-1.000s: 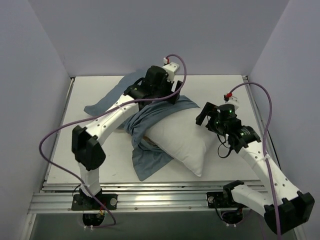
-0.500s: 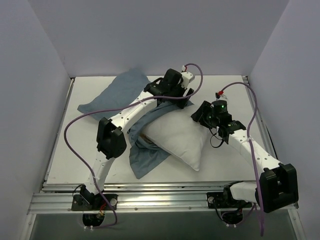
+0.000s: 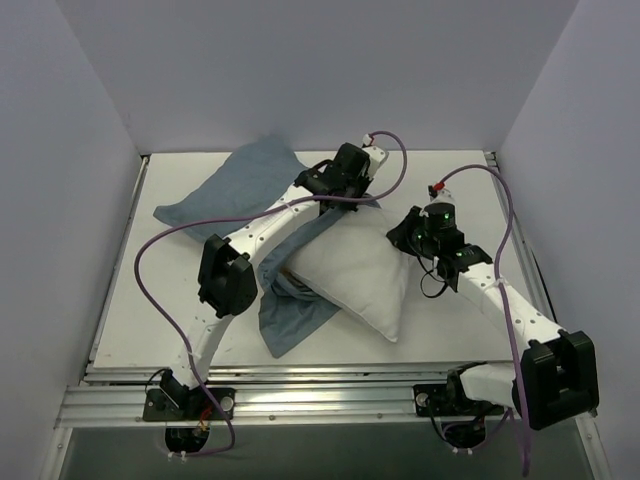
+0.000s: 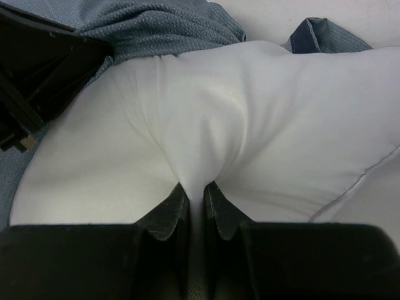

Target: Remove the pillowcase from the pillow

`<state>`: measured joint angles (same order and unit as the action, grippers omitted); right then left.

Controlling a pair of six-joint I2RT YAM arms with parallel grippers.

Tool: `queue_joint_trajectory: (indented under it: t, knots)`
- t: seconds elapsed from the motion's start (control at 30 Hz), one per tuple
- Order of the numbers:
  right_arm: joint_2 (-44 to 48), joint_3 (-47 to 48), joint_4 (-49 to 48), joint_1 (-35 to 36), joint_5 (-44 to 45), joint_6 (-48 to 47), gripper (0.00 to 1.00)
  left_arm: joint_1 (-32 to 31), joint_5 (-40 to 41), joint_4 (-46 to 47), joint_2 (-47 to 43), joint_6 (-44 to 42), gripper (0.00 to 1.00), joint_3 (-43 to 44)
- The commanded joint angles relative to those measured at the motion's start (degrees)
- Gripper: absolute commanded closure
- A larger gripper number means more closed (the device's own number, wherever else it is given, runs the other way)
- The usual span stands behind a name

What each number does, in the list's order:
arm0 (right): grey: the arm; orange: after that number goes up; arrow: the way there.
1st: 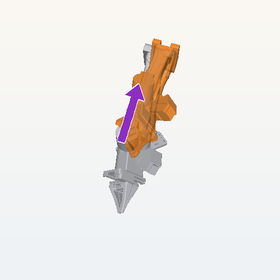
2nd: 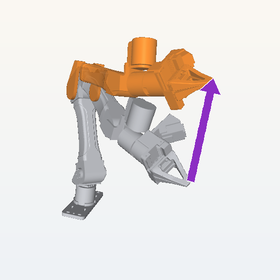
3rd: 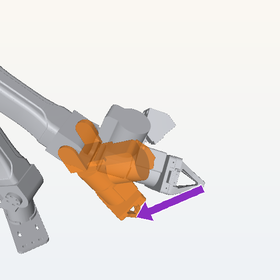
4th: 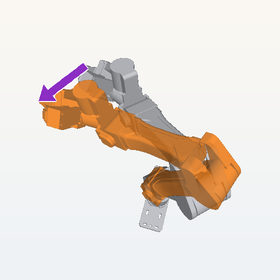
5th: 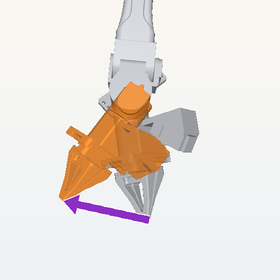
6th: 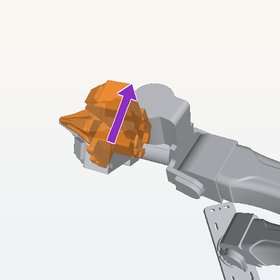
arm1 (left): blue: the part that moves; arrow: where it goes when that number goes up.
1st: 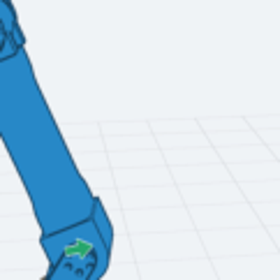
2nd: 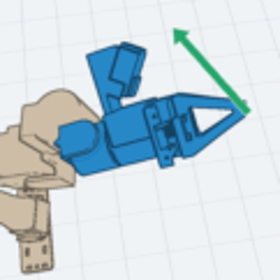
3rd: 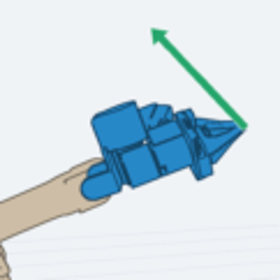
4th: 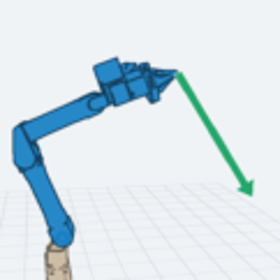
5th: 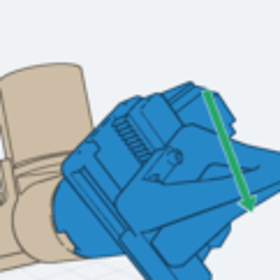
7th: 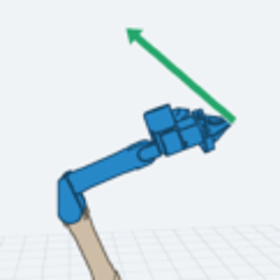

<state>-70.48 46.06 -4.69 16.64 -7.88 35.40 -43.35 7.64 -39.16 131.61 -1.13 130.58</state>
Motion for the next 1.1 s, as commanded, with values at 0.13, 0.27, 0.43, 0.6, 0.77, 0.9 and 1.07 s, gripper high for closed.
queue_joint_trajectory:
  t: [0.13, 0.27, 0.43, 0.6, 0.77, 0.9, 1.07]
  knots:
    - [12.6, -0.5, 13.8, 0.4, 0.8, -3.0, 1.0, 8.2, 19.3, 0.7, -5.1, 6.5, 0.85, -1.6]
    - [20.2, 2.6, 22.1, 0.2, 2.7, -3.1, 1.0, 12.2, 22.8, 0.5, -5.9, 8.7, 0.85, -3.7]
    - [25.6, 7.5, 29.1, 0.1, 6.6, -2.5, 1.0, 15.7, 28.1, 0.2, -6.2, 6.9, 0.85, -5.7]
    - [29.3, 12.3, 34.7, 0.1, 11.8, -2.7, 1.0, 19.3, 30.7, 0.2, -5.3, 6.3, 0.85, -7.7]
    - [27.8, 10.4, 32.1, 0.1, 8.5, -5.2, 1.0, 19.0, 24.4, 0.8, -4.1, 8.4, 0.82, -7.0]
    - [25.0, 5.6, 26.1, 0.1, -1.9, -6.6, 1.0, 15.4, 12.0, 5.3, -7.6, 10.2, 0.59, -8.3]
    - [21.0, 5.9, 23.1, 2.1, -2.6, -12.2, 0.69, 12.1, 8.8, 10.9, -16.6, 11.9, 0.23, -14.3]
